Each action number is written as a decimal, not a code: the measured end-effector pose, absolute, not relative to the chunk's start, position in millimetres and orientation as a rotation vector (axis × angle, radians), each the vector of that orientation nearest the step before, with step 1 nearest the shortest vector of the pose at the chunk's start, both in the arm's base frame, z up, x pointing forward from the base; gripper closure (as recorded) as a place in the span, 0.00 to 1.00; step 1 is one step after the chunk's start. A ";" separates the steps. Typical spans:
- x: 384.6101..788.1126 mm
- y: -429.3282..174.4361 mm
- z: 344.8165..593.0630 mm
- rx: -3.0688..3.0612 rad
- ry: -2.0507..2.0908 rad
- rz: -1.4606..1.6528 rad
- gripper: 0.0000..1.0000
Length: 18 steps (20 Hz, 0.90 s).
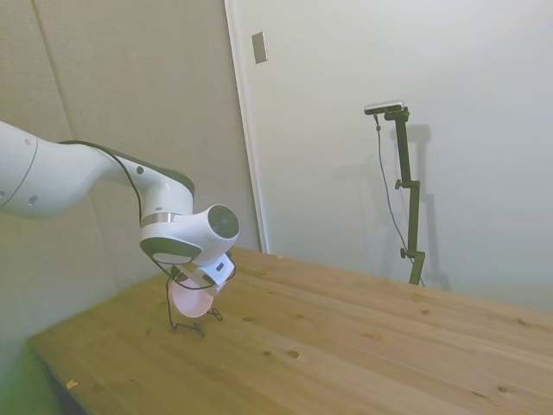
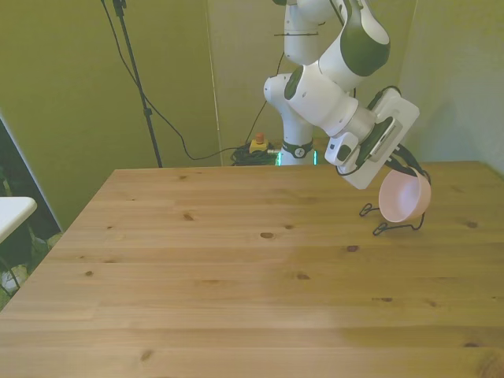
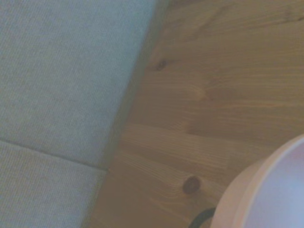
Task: Load the bowl
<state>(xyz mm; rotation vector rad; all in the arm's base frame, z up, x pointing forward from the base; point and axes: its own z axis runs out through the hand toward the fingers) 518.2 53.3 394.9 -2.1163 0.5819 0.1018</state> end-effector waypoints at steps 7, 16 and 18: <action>519.4 52.1 389.3 -2.120 0.596 0.100 1.00; 516.4 50.9 379.5 -2.122 0.612 0.119 0.00; 512.1 49.7 378.5 -2.121 0.617 0.122 0.00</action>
